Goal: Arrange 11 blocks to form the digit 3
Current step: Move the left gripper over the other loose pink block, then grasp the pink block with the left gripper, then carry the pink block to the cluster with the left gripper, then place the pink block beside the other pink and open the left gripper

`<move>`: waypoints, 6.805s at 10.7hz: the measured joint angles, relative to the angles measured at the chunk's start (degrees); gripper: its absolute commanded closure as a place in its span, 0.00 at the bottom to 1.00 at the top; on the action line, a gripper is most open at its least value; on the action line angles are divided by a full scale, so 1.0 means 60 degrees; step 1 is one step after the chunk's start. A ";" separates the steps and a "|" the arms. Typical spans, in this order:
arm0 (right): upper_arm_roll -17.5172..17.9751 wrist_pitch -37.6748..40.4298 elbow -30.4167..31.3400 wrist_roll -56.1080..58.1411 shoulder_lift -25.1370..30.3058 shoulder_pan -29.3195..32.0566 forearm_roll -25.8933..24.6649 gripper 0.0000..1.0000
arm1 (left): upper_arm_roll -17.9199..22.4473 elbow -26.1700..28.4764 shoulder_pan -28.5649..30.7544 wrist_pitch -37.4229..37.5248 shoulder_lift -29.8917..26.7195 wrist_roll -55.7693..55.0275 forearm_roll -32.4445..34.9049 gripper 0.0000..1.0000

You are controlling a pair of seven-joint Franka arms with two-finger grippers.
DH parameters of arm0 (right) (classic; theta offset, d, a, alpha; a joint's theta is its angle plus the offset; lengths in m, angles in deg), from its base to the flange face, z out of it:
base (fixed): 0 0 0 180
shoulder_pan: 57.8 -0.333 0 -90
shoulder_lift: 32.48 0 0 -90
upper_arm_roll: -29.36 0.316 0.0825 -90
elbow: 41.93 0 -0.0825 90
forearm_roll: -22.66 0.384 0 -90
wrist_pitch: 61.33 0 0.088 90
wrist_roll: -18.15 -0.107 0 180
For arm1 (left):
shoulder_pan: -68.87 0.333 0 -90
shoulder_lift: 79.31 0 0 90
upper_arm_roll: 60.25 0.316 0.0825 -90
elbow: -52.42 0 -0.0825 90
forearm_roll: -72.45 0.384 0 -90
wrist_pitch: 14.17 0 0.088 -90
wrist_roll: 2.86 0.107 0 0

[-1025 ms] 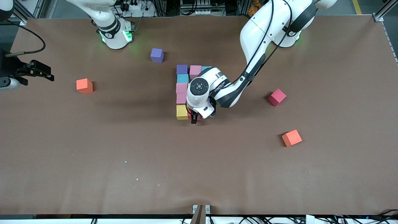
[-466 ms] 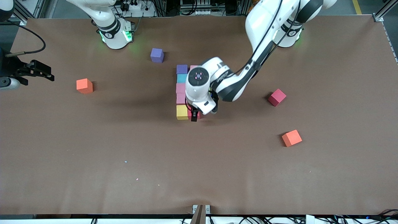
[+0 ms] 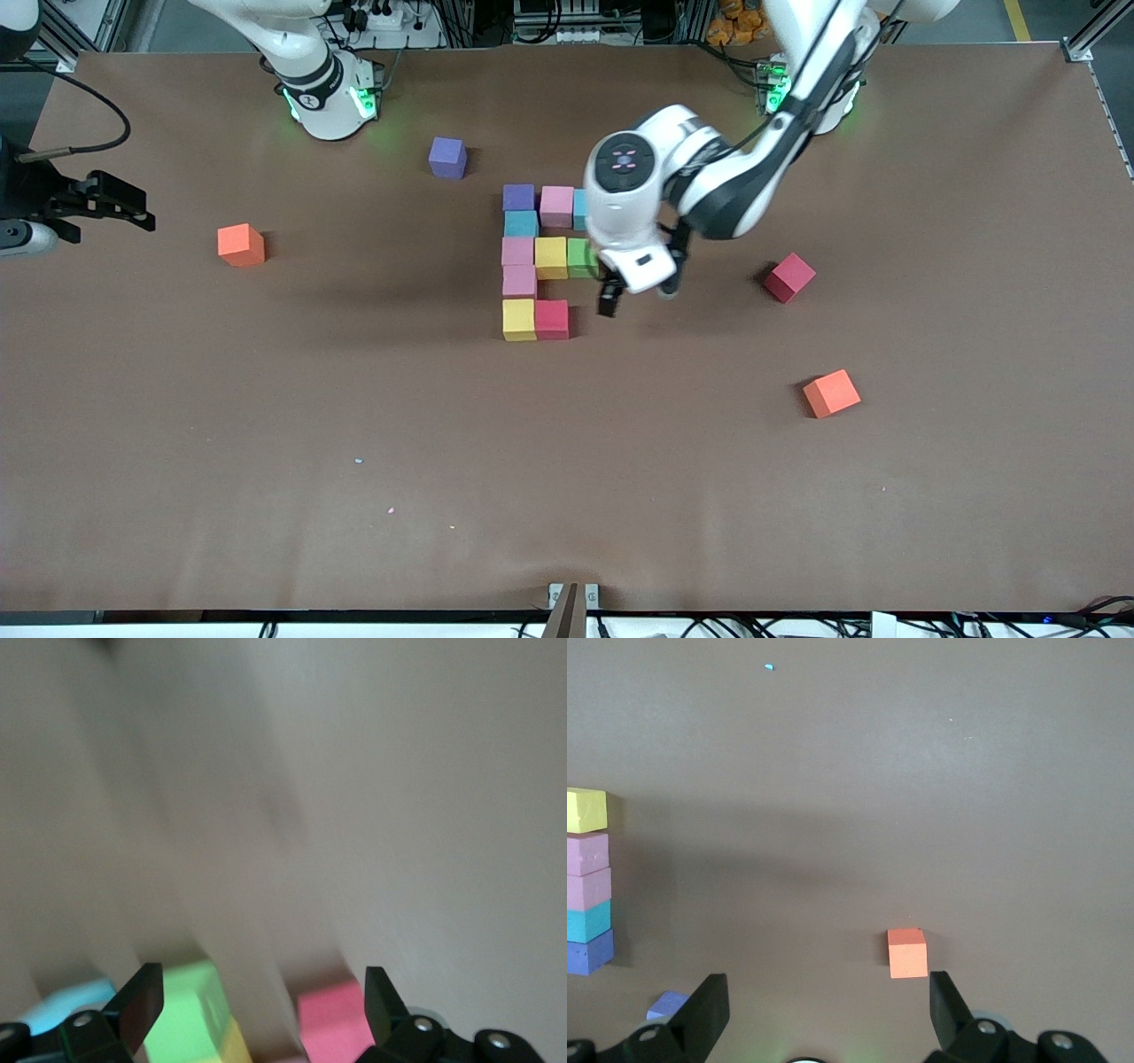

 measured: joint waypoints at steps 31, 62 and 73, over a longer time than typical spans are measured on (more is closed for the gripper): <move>-0.0024 0.0004 0.0004 0.0000 0.0000 0.0002 0.0001 0.00 | -0.0040 0.6811 0.5322 -0.3854 -0.1864 1.0519 0.0243 0.00; -0.0022 -0.0030 0.0014 0.0000 -0.0004 0.0002 0.0006 0.00 | -0.0233 -0.1199 0.0215 -0.1760 0.2868 -0.1372 -0.1164 1.00; -0.0026 -0.0039 0.0014 0.0000 -0.0004 0.0002 0.0007 0.00 | -0.0219 -0.1859 -0.0122 -0.2045 0.3573 -0.1550 -0.1183 1.00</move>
